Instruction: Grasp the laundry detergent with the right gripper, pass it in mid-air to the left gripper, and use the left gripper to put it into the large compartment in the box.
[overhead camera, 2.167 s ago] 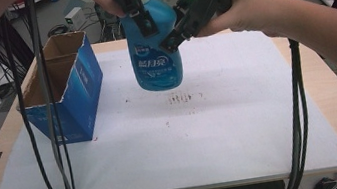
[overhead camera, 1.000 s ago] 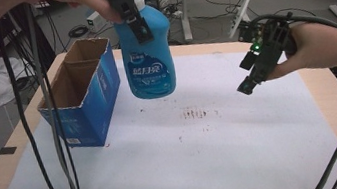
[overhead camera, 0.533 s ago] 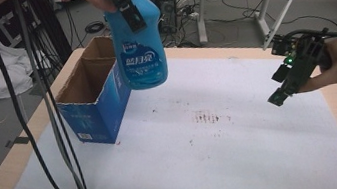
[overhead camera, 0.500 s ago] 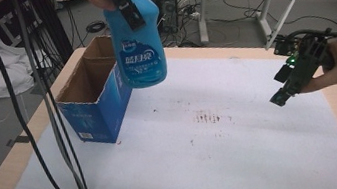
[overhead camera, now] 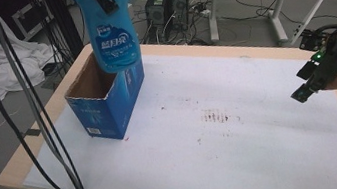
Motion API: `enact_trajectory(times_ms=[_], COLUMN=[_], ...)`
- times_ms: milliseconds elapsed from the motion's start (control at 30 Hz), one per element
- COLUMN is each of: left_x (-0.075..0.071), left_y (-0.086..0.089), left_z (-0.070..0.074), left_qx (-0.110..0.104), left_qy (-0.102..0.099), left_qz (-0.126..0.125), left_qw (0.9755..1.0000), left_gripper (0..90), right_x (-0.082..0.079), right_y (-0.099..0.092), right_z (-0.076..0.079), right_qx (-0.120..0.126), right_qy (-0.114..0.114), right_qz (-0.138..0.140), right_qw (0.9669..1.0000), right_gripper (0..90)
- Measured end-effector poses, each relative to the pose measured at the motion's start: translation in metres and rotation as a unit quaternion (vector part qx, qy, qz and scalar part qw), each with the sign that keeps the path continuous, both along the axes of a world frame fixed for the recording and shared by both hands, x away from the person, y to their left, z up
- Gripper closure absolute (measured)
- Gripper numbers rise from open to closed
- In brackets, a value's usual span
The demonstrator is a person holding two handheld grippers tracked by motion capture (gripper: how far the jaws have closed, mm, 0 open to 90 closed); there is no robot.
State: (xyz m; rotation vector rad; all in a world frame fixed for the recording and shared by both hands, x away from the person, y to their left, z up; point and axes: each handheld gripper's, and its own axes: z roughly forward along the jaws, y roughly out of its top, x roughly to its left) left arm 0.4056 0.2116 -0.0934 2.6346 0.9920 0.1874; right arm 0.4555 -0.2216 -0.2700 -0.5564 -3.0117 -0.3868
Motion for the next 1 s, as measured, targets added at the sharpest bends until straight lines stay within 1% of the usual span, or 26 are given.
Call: enact_trajectory(times_ms=[33, 133, 200, 233, 267, 300, 400, 433, 567, 667, 700, 833, 867, 1000], left_x=[0.0, 0.001, 0.002, 0.002, 0.002, 0.003, 0.003, 0.004, 0.003, 0.003, 0.004, 0.004, 0.004, 0.005], left_y=[0.004, 0.014, 0.02, 0.023, 0.026, 0.028, 0.034, 0.036, 0.038, 0.039, 0.039, 0.041, 0.041, 0.043], left_z=[-0.001, -0.002, -0.003, -0.004, -0.005, -0.005, -0.008, -0.009, -0.014, -0.019, -0.02, -0.031, -0.033, -0.045], left_qx=[-0.001, 0.003, 0.006, 0.006, 0.005, 0.007, 0.013, 0.013, 0.016, 0.018, 0.019, 0.023, 0.023, 0.025], left_qy=[-0.001, -0.001, -0.002, -0.001, -0.003, -0.001, 0.0, 0.001, 0.002, 0.004, 0.004, 0.009, 0.009, 0.016], left_qz=[0.01, 0.025, 0.038, 0.045, 0.055, 0.062, 0.075, 0.08, 0.087, 0.088, 0.089, 0.093, 0.095, 0.1], left_qw=[1.0, 0.9997, 0.9992, 0.999, 0.9985, 0.9981, 0.9971, 0.9967, 0.9961, 0.9959, 0.9959, 0.9953, 0.9952, 0.9946], left_gripper=[38.0, 38.0, 38.0, 38.0, 38.0, 38.0, 38.0, 38.0, 38.0, 37.9, 38.0, 38.0, 38.0, 38.0], right_x=[0.0, 0.003, 0.004, 0.004, 0.005, 0.005, 0.005, 0.006, 0.006, 0.007, 0.006, 0.006, 0.005, 0.005], right_y=[-0.001, -0.005, -0.008, -0.009, -0.01, -0.011, -0.013, -0.014, -0.014, -0.014, -0.014, -0.015, -0.015, -0.016], right_z=[0.0, 0.001, 0.002, 0.002, 0.002, 0.002, 0.002, 0.001, 0.002, 0.002, 0.002, 0.002, 0.003, 0.003], right_qx=[0.001, 0.0, 0.0, -0.001, 0.0, -0.001, -0.003, -0.002, 0.0, -0.001, -0.004, 0.0, -0.004, -0.002], right_qy=[0.001, -0.002, -0.001, -0.001, -0.002, -0.001, 0.001, -0.001, -0.001, -0.001, 0.0, -0.003, -0.001, -0.003], right_qz=[-0.003, -0.004, -0.01, -0.013, -0.011, -0.014, -0.021, -0.017, -0.017, -0.014, -0.017, -0.014, -0.02, -0.018], right_qw=[1.0, 1.0, 1.0, 0.9999, 0.9999, 0.9999, 0.9998, 0.9999, 0.9999, 0.9999, 0.9999, 0.9999, 0.9998, 0.9998], right_gripper=[13.6, 13.6, 13.6, 13.6, 13.6, 13.5, 13.5, 13.6, 13.5, 13.5, 13.5, 13.5, 13.6, 13.6])
